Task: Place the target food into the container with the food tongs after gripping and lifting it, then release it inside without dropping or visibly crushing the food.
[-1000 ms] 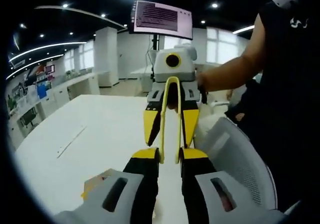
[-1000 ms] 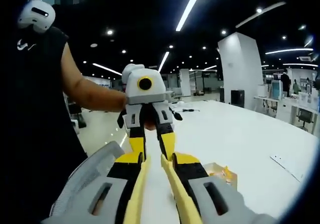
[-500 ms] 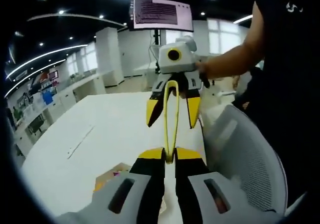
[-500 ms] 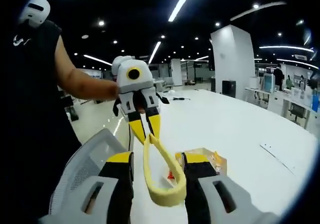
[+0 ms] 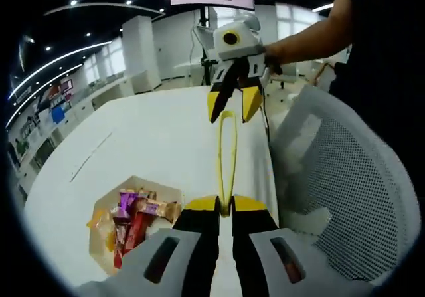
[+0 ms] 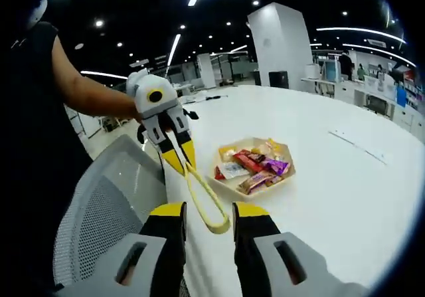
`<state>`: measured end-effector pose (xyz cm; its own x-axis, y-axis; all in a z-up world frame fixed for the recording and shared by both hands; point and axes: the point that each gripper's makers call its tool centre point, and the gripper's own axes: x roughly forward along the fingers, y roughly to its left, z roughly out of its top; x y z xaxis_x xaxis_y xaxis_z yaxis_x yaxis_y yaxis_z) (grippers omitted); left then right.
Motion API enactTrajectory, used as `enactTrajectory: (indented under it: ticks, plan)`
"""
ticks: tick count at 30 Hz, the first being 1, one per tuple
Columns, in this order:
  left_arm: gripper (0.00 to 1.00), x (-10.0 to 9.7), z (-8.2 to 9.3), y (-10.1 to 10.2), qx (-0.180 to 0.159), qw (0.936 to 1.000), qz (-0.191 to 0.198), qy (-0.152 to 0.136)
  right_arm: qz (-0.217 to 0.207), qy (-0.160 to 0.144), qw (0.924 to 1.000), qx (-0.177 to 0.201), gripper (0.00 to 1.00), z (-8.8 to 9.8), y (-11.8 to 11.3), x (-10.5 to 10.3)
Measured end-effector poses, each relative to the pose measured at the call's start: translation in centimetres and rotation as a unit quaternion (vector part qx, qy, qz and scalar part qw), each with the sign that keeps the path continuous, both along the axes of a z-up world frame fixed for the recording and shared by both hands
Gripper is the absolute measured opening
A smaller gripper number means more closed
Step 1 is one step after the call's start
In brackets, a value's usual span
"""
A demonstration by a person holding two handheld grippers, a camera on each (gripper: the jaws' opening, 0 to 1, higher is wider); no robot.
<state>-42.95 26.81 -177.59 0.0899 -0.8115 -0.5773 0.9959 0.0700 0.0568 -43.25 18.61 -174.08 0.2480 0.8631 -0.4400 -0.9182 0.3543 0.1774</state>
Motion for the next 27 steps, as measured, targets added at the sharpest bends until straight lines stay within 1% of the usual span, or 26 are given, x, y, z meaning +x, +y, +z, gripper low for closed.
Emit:
enactTrajectory:
  ticks: [1, 2, 3, 4, 6, 8, 12, 14, 16, 17, 18, 19, 20, 21, 22, 23, 25, 27]
  plan:
    - [0.00, 0.0, -0.6, -0.1, 0.003, 1.0000, -0.001, 0.000, -0.003, 0.002, 1.0000, -0.001, 0.26, -0.3, -0.1, -0.1]
    - [0.00, -0.1, -1.4, -0.1, 0.013, 0.9999, -0.010, -0.004, -0.007, 0.008, 0.9999, -0.001, 0.27, -0.6, -0.1, -0.2]
    - [0.00, 0.0, -1.8, -0.1, 0.022, 0.9995, -0.016, -0.017, -0.009, 0.011, 0.9999, 0.000, 0.27, -0.8, -0.1, -0.3]
    - [0.00, -0.1, -2.1, -0.2, 0.024, 0.9995, -0.018, -0.010, -0.014, 0.014, 0.9998, -0.001, 0.27, -1.0, -0.2, -0.3]
    - [0.00, 0.1, -3.0, -0.4, 0.025, 0.9994, -0.022, -0.006, -0.025, 0.022, 0.9994, 0.001, 0.29, -1.4, -0.5, -0.5]
    - [0.00, 0.3, -4.0, -0.4, 0.030, 0.9994, -0.016, 0.006, -0.035, 0.027, 0.9990, 0.003, 0.29, -1.6, -0.9, -0.5]
    - [0.00, 0.2, -4.7, -0.7, 0.031, 0.9993, -0.016, 0.011, -0.048, 0.030, 0.9984, 0.001, 0.31, -1.8, -1.5, -0.6]
    - [0.00, 0.3, -5.2, -0.5, 0.043, 0.9990, -0.014, 0.002, -0.055, 0.030, 0.9981, 0.001, 0.31, -1.8, -1.9, -0.6]
    - [0.00, 0.3, -5.8, -0.3, 0.050, 0.9986, -0.014, 0.007, -0.058, 0.026, 0.9979, -0.002, 0.32, -1.9, -2.2, -0.4]
    - [0.00, 0.1, -6.1, -0.2, 0.057, 0.9982, -0.018, 0.010, -0.061, 0.026, 0.9978, -0.003, 0.32, -1.9, -2.2, -0.4]
    - [0.00, -0.1, -6.7, 0.3, 0.079, 0.9963, -0.034, -0.001, -0.062, 0.026, 0.9977, -0.003, 0.32, -1.8, -2.3, -0.4]
    - [0.00, -0.6, -7.5, 0.6, 0.096, 0.9945, -0.043, 0.005, -0.062, 0.023, 0.9978, -0.003, 0.32, -1.8, -2.3, -0.3]
    - [0.00, -0.9, -8.0, 0.7, 0.105, 0.9933, -0.048, 0.009, -0.063, 0.023, 0.9978, -0.003, 0.32, -1.8, -2.3, -0.2]
    - [0.01, -1.0, -8.5, 1.8, 0.134, 0.9899, -0.043, 0.019, -0.064, 0.023, 0.9977, -0.002, 0.32, -1.7, -2.3, -0.2]
    - [0.01, -0.5, -7.6, 0.1, 0.090, 0.9954, -0.021, 0.028, -0.065, 0.023, 0.9976, -0.001, 0.32, -1.6, -2.3, -0.1]
    - [0.01, -0.7, -7.3, -0.2, 0.092, 0.9950, -0.036, 0.013, -0.065, 0.022, 0.9976, -0.002, 0.32, -1.6, -2.3, -0.1]
    - [0.01, -0.9, -7.3, -0.2, 0.101, 0.9940, -0.041, 0.003, -0.066, 0.023, 0.9976, -0.001, 0.32, -1.6, -2.3, 0.2]
    - [0.03, -0.7, -7.5, 0.0, 0.102, 0.9940, -0.039, 0.006, -0.067, 0.021, 0.9975, 0.004, 0.32, -1.4, -2.2, 0.2]
